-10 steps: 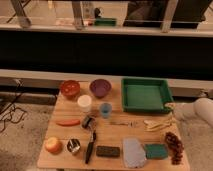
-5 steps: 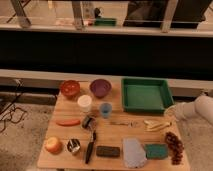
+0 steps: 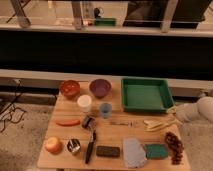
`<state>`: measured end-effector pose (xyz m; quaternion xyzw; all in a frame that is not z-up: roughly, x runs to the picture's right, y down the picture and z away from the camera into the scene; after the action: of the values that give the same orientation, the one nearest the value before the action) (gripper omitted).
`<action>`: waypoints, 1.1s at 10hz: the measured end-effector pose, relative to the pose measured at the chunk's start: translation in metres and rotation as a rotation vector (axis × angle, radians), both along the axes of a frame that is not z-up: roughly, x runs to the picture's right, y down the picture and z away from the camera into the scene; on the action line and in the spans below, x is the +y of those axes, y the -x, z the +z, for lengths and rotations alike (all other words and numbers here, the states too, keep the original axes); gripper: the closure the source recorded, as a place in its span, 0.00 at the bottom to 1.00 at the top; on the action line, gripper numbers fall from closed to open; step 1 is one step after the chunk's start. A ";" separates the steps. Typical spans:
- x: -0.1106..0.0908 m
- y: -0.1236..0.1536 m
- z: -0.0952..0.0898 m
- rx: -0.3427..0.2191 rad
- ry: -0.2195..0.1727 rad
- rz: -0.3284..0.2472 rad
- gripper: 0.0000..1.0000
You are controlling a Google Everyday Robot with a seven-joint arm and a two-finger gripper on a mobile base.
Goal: Place banana in metal cup
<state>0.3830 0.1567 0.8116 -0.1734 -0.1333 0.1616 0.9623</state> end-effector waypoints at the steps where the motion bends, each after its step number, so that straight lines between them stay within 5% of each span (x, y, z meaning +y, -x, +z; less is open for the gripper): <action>1: 0.002 0.000 -0.001 -0.002 0.003 0.005 0.50; 11: 0.023 0.017 0.002 -0.056 0.074 -0.014 0.50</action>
<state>0.3657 0.1795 0.8138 -0.2143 -0.1528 0.1549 0.9522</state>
